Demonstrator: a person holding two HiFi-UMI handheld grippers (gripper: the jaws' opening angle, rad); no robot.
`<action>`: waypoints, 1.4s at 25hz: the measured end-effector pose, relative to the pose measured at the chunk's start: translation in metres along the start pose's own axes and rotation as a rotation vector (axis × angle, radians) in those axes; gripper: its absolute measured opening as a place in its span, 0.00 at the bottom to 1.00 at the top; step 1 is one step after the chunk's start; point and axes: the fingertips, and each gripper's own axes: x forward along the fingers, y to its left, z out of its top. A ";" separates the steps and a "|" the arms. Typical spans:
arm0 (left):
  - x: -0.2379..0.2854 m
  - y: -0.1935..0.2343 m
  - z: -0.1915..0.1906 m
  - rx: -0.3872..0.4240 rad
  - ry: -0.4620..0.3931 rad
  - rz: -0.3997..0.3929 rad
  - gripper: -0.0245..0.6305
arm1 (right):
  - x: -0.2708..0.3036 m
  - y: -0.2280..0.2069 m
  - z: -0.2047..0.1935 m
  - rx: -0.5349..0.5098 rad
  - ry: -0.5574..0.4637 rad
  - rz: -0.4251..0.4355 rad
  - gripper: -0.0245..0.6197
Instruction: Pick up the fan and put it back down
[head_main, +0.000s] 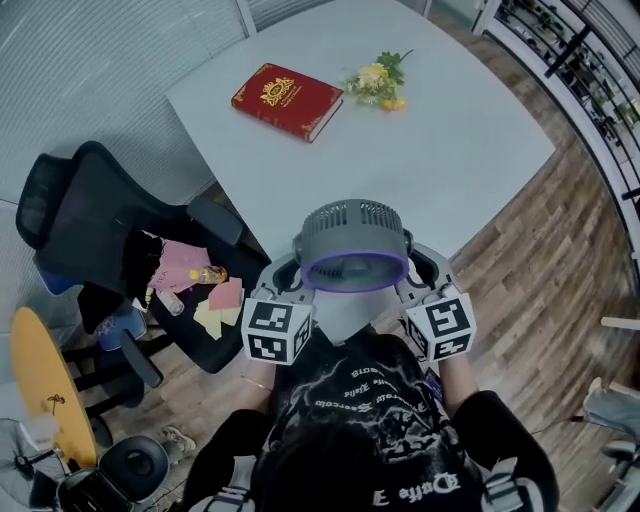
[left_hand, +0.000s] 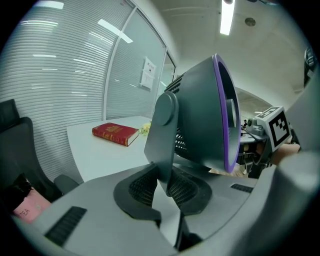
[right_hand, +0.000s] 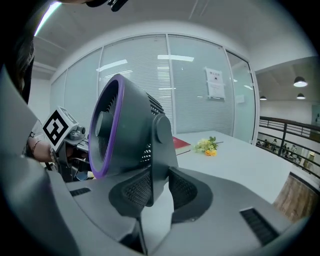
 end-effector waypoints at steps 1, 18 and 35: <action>-0.001 0.005 0.001 -0.010 -0.002 0.017 0.13 | 0.006 0.002 0.003 -0.011 0.002 0.017 0.18; 0.006 0.080 0.021 -0.117 -0.032 0.246 0.13 | 0.107 0.010 0.044 -0.141 0.008 0.244 0.18; 0.073 0.141 -0.013 -0.184 0.055 0.382 0.14 | 0.210 -0.005 0.018 -0.192 0.083 0.376 0.19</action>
